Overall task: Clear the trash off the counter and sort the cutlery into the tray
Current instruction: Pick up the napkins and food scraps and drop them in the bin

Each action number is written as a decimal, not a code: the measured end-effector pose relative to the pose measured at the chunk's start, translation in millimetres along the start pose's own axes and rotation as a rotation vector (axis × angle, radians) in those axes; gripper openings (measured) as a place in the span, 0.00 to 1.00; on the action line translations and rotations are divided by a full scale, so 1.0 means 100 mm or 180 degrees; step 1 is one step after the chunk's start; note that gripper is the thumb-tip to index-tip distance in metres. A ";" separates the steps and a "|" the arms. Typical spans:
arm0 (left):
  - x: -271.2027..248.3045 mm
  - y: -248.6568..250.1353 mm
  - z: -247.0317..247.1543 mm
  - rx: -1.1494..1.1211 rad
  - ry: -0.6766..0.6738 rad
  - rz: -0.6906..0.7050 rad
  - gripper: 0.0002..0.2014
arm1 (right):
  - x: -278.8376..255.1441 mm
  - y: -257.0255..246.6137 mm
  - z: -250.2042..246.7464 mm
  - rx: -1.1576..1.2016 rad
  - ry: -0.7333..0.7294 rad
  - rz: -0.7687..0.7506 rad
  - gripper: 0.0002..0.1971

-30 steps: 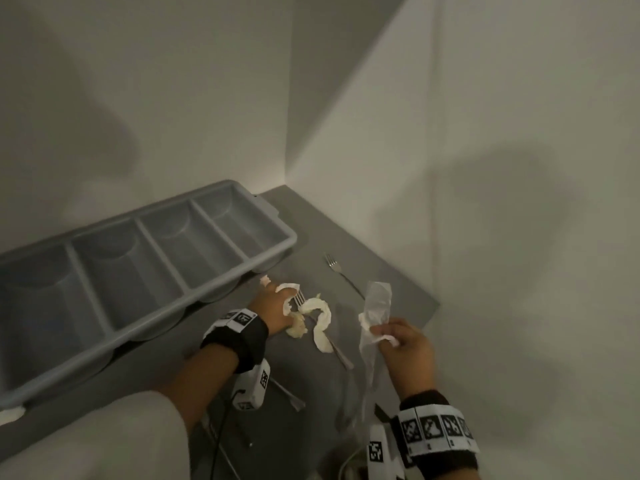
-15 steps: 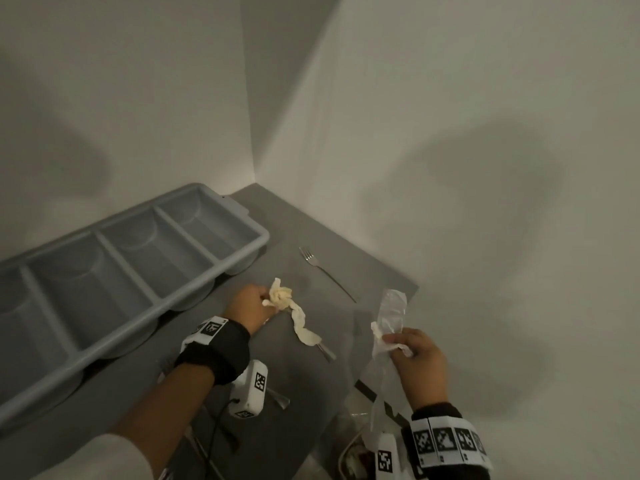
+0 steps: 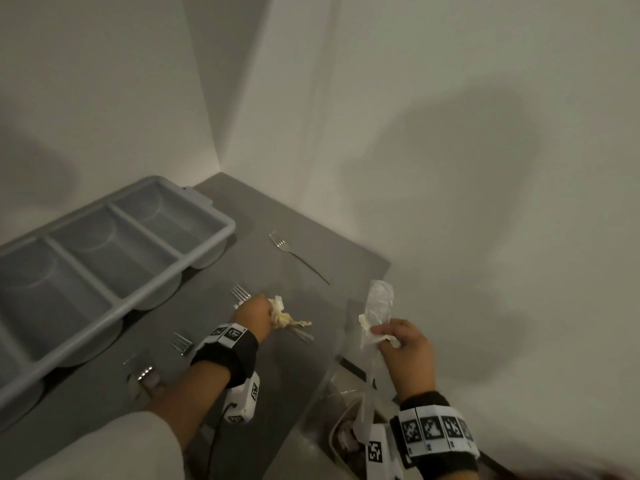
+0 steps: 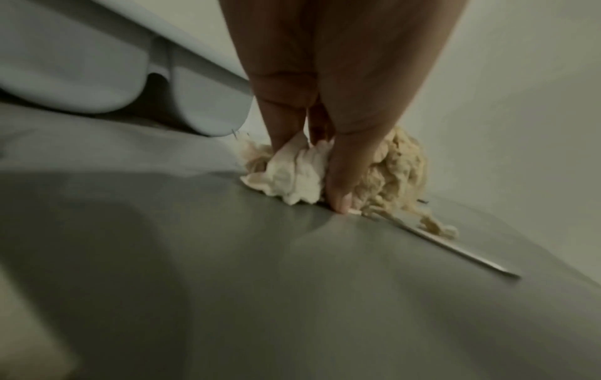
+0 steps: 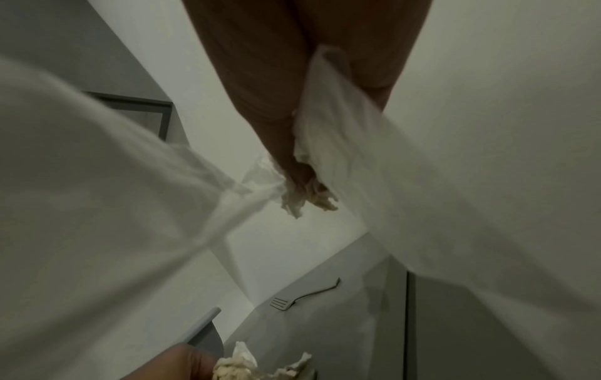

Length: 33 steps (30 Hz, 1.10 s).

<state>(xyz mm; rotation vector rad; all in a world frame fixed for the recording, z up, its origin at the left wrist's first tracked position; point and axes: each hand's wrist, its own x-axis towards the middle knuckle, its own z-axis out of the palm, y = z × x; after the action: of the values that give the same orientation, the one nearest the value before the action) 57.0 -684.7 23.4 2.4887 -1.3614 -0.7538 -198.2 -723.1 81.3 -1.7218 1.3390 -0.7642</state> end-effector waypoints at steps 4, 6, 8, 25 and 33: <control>-0.16 -0.02 -0.07 -0.0526 0.0344 0.0089 0.13 | -0.16 0.06 -0.16 0.0327 -0.0101 -0.0020 0.11; -0.30 0.02 -0.18 -0.0797 0.0790 0.0066 0.13 | -0.25 0.14 -0.26 0.0252 -0.0037 -0.0058 0.11; -0.47 0.11 -0.26 -0.0860 0.1145 0.0127 0.11 | -0.35 0.29 -0.37 0.0177 0.0069 -0.0034 0.12; -0.95 1.48 2.56 -0.0359 -0.1198 0.0555 0.09 | -1.02 2.43 -1.34 -0.0165 0.0371 0.1208 0.10; 0.10 1.30 4.46 0.0232 -0.1948 0.0242 0.14 | -0.94 3.81 -0.90 -0.0358 0.0435 0.1403 0.13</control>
<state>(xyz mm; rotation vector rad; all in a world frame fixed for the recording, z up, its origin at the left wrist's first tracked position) -267.7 -737.3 -305.1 2.3307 -1.6714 -1.5594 -480.5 -696.0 -205.0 -1.3988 1.8049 -0.5674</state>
